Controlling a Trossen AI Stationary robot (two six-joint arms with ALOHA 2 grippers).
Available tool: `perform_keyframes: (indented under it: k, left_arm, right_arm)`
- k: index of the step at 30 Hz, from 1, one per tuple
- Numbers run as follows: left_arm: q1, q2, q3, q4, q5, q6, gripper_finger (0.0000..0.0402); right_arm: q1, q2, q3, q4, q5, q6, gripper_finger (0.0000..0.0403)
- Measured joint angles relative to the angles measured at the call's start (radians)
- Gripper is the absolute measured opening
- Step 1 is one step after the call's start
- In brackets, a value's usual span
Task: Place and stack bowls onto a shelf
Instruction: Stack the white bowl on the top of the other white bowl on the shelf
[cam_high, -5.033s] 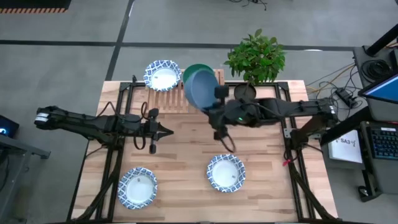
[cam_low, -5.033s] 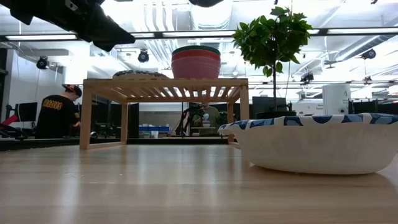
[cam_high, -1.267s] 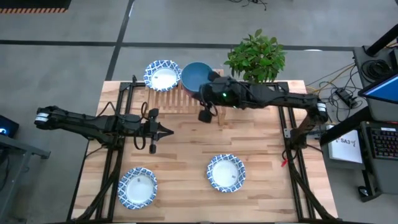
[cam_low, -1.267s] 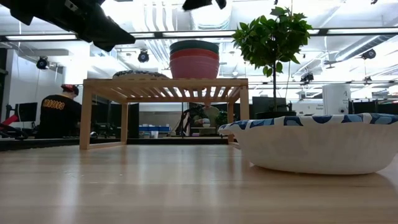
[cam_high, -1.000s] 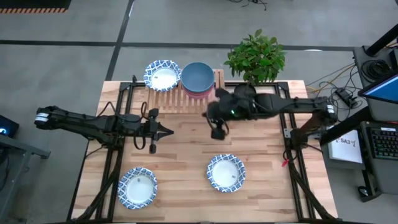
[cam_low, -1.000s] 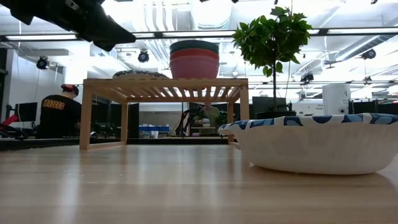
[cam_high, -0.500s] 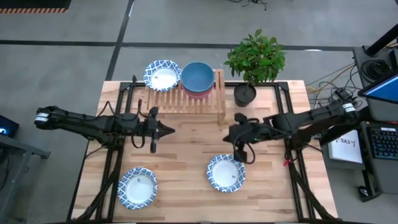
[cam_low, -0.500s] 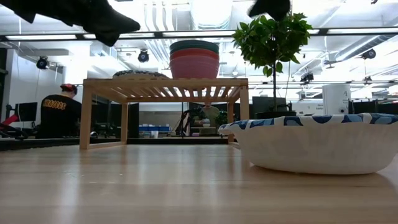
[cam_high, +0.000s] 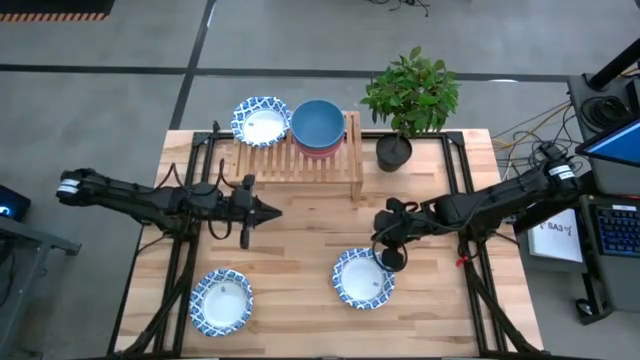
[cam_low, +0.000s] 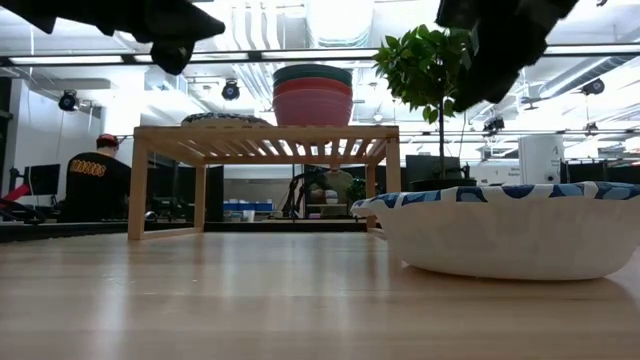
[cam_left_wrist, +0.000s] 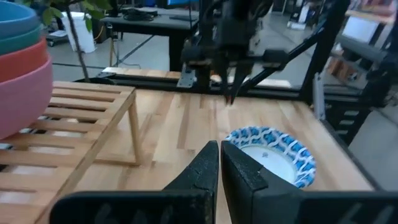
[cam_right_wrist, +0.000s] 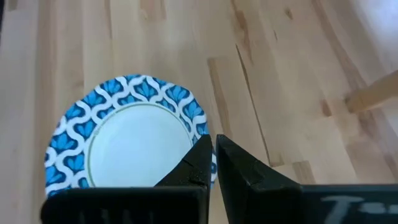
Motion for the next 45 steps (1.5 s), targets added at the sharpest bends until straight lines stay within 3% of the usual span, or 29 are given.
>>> perform_keyframes:
  k: [14, 19, 30, 38, 45]
  left_arm:
    - [-0.105, 0.184, 0.000, 0.209, 0.002, -0.026, 0.0001]
    - [-0.106, 0.242, 0.000, 0.228, 0.002, -0.064, 0.0001]
    - [-0.107, 0.271, 0.000, 0.244, 0.001, -0.087, 0.0001]
    - [-0.107, 0.273, 0.000, 0.245, 0.000, -0.087, 0.0001]
    - [-0.107, 0.284, 0.000, 0.243, 0.000, -0.090, 0.0001]
  right_arm:
    - [0.000, 0.044, -0.079, 0.046, -0.018, 0.073, 0.0162]
    - [0.000, 0.118, -0.095, 0.078, -0.026, 0.097, 0.0193]
    - [0.002, 0.301, -0.101, 0.147, -0.044, 0.072, 0.0199]
    - [0.002, 0.359, -0.101, 0.185, -0.055, 0.059, 0.0198]
    - [0.002, 0.363, -0.101, 0.204, -0.053, 0.046, 0.0149]
